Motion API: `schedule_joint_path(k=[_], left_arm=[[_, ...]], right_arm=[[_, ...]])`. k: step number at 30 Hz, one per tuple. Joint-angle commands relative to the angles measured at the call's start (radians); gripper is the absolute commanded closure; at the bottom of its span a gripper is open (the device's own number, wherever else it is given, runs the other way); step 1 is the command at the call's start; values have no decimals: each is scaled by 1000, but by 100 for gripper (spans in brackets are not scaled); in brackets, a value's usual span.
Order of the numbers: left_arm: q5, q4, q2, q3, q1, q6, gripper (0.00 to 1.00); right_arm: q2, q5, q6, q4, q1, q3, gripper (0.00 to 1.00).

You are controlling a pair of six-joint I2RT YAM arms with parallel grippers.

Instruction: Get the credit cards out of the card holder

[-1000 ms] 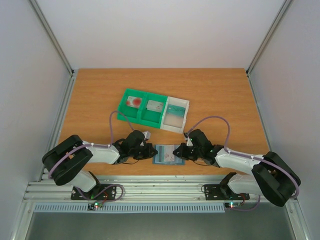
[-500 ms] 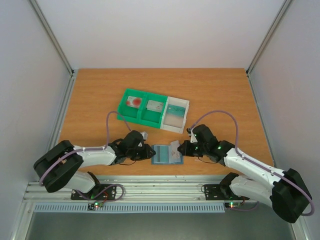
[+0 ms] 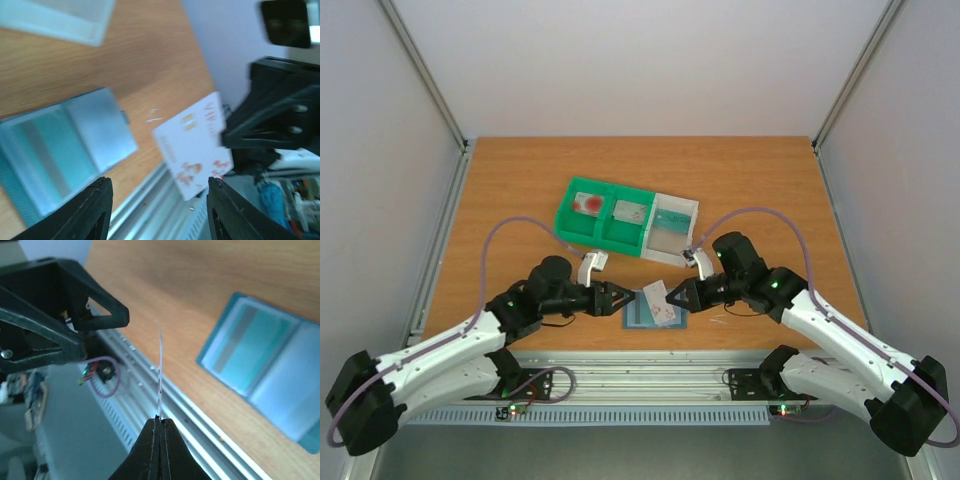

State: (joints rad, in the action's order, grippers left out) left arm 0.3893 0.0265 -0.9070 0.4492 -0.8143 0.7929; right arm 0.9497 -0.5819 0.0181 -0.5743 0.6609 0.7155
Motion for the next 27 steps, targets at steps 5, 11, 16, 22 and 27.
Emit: schedule_joint_path(k=[5,11,16,22,27], left_arm=[[235,87,163,84,-3,-115,48],[280,101,204,81,-4,-103,47],[333,82,171,82,-4,-86,48],[376,-15,148,61,-4,-28,58],[390,-86,139,50,-3,-3,70]], right_arm=[[-31,-340,-80,0,-6,47,99],[-42,-420,-52,49,-7,42,99],[-58,-461,-30,79,-6,30,99],[-68,-488,-20,99,-7,25,99],[-69,-494,21,119,-7,12,99]])
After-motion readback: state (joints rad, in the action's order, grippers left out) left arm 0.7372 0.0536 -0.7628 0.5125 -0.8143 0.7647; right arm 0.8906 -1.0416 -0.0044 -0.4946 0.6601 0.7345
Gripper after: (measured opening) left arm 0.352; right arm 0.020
